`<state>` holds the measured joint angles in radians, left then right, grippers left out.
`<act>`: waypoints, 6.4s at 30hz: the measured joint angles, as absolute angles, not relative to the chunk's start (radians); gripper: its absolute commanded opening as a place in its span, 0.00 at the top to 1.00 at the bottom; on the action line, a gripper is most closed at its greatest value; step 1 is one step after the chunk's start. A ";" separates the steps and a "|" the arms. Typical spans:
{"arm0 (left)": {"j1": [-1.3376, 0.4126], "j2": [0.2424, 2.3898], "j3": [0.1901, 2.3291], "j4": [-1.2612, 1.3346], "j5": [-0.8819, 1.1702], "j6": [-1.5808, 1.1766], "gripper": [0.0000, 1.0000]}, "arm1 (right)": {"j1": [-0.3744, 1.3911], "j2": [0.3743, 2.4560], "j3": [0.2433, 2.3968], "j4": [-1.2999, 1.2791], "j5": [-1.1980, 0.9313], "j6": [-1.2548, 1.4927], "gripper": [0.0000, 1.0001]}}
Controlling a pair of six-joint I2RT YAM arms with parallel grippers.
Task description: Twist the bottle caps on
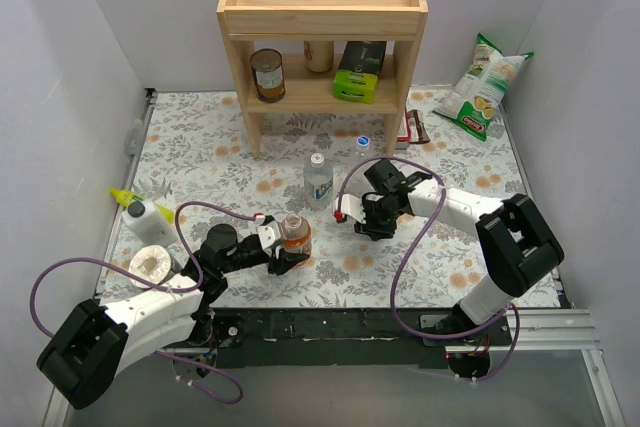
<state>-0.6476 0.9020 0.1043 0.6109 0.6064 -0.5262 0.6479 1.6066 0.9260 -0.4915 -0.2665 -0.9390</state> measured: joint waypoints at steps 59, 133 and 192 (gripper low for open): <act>-0.688 0.979 0.160 0.480 0.656 -0.434 1.00 | 1.043 1.710 1.974 -1.292 -0.559 -1.134 0.78; -0.690 0.977 0.059 0.569 0.572 -0.461 1.00 | 1.073 1.637 1.734 -1.024 -0.282 -0.459 0.99; -0.696 0.994 0.065 0.688 0.656 -0.473 1.00 | 1.008 1.486 1.672 -0.987 -0.473 -0.677 0.08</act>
